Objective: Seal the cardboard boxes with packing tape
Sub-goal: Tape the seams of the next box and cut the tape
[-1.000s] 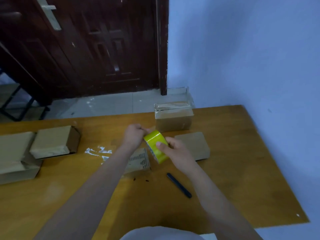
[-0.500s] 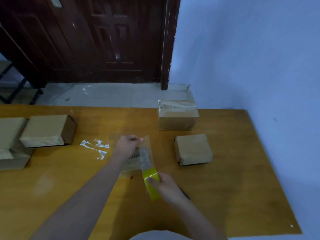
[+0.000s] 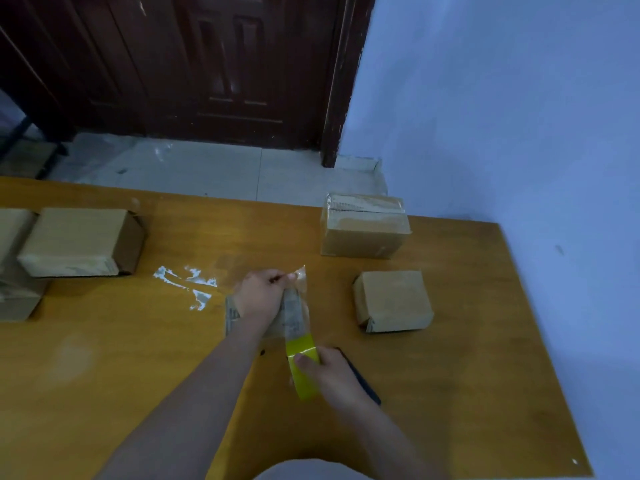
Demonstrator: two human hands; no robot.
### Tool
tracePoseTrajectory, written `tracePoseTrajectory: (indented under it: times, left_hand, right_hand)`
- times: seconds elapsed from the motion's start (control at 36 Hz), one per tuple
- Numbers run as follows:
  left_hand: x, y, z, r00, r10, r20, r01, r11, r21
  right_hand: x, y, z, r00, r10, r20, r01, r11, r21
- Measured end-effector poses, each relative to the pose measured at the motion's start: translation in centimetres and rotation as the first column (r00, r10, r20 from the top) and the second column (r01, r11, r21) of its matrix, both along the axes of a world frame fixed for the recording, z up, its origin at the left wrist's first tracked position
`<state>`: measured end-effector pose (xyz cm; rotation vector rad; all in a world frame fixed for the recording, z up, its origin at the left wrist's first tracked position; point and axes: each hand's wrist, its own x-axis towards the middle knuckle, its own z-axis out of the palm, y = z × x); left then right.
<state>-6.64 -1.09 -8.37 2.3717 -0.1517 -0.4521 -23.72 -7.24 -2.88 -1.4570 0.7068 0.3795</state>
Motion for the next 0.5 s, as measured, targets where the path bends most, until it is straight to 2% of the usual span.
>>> tracePoseTrajectory:
  times: [0.14,0.39,0.5]
  left_hand:
    - [0.2,0.0,-0.4,1.0,-0.025,-0.013,0.025,0.998,0.052]
    - [0.2,-0.2,-0.1,0.999,-0.031,0.009,0.031,0.999,0.044]
    - [0.2,-0.2,-0.1,0.999,-0.035,0.023,0.034,0.998,0.061]
  right_hand:
    - [0.1,-0.1,-0.7,0.999,-0.02,-0.027,0.019,1.0,-0.005]
    - [0.1,-0.3,-1.0,1.0,-0.026,-0.007,0.025,0.996,-0.081]
    - [0.1,-0.5,-1.2,1.0,-0.029,-0.005,0.028,0.997,-0.067]
